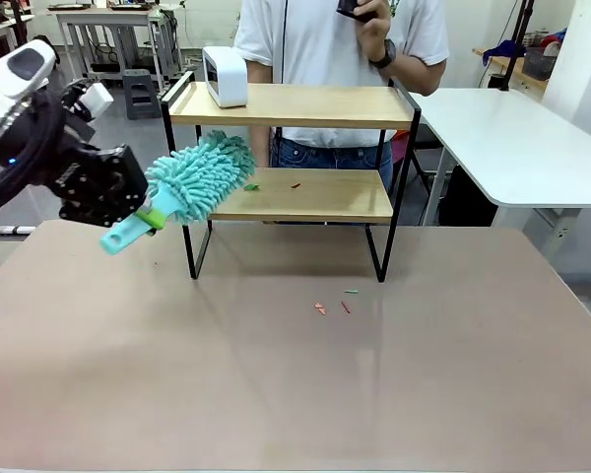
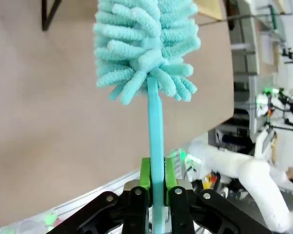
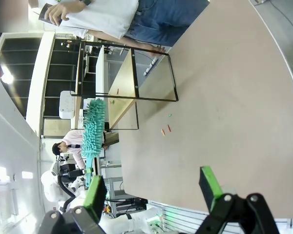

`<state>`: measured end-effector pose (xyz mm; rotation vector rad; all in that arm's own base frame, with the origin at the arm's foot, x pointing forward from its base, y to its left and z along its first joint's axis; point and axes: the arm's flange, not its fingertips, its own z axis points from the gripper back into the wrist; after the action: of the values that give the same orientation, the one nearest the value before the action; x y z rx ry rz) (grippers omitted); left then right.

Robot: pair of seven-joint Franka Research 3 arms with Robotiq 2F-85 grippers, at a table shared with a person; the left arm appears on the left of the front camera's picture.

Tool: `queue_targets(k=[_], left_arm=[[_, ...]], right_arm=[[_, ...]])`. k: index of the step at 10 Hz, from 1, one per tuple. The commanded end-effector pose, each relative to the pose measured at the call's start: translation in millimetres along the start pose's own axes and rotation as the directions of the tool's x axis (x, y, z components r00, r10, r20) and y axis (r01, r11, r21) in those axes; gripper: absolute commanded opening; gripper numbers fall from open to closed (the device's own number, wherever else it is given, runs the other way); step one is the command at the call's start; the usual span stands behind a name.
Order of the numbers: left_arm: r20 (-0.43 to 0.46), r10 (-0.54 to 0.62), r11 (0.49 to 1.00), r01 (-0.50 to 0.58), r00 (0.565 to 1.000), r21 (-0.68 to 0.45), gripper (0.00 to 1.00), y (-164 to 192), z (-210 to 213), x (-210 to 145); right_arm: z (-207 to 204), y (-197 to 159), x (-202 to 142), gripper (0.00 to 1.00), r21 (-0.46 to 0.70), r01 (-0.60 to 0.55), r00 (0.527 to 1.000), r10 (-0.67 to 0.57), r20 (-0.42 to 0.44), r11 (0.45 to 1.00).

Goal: Clean the shelf.
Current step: Clean the remaining tier of the Shelf with the Duster once objects are removed.

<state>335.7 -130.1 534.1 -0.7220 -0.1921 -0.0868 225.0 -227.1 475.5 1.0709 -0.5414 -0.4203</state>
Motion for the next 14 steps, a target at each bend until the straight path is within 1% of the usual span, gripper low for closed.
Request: queue_targets(k=[1,2,3,6,7,8,11,13,14], left_arm=[[0.109,0.014,0.999,-0.019,0.994,0.045,0.13,-14.6,-12.6,13.3],[0.129,0.021,0.996,-0.032,0.991,0.079,0.13,-16.2,-20.2,18.3],[0.081,0.024,0.995,-0.032,0.996,0.100,0.13,-17.7,-27.6,21.9],[0.207,0.017,0.983,-0.055,0.978,0.176,0.13,-31.3,-35.8,34.0],[0.227,0.018,0.977,-0.066,0.974,0.204,0.00,-32.0,-40.0,39.2],[0.233,0.007,0.970,-0.063,0.972,0.234,0.00,-31.4,-44.3,42.9],[0.214,0.025,0.957,-0.085,0.976,0.277,0.00,-28.8,-57.2,56.6],[0.164,0.035,0.953,-0.082,0.986,0.292,0.00,-24.4,-67.4,62.6],[0.148,0.040,0.943,-0.087,0.988,0.321,0.00,-22.9,-71.7,62.4]], right_arm=[[-1.2,1.1,1.5,1.00,0.028,-0.025,1.000,0.025,0.016,0.999],[-1.2,1.1,1.5,1.00,0.028,-0.025,1.000,0.025,0.016,0.999],[-1.2,1.1,1.5,1.00,0.028,-0.025,1.000,0.025,0.016,0.999],[-1.2,1.1,1.5,1.00,0.028,-0.025,1.000,0.025,0.016,0.999],[-1.2,1.1,1.5,1.00,0.028,-0.025,1.000,0.025,0.016,0.999],[-1.2,1.1,1.5,1.00,0.028,-0.025,1.000,0.025,0.016,0.999],[-1.2,1.1,1.5,1.00,0.028,-0.025,1.000,0.025,0.016,0.999],[-1.2,1.1,1.5,1.00,0.028,-0.025,1.000,0.025,0.016,0.999],[-1.2,1.1,1.5,1.00,0.028,-0.025,1.000,0.025,0.016,0.999]])
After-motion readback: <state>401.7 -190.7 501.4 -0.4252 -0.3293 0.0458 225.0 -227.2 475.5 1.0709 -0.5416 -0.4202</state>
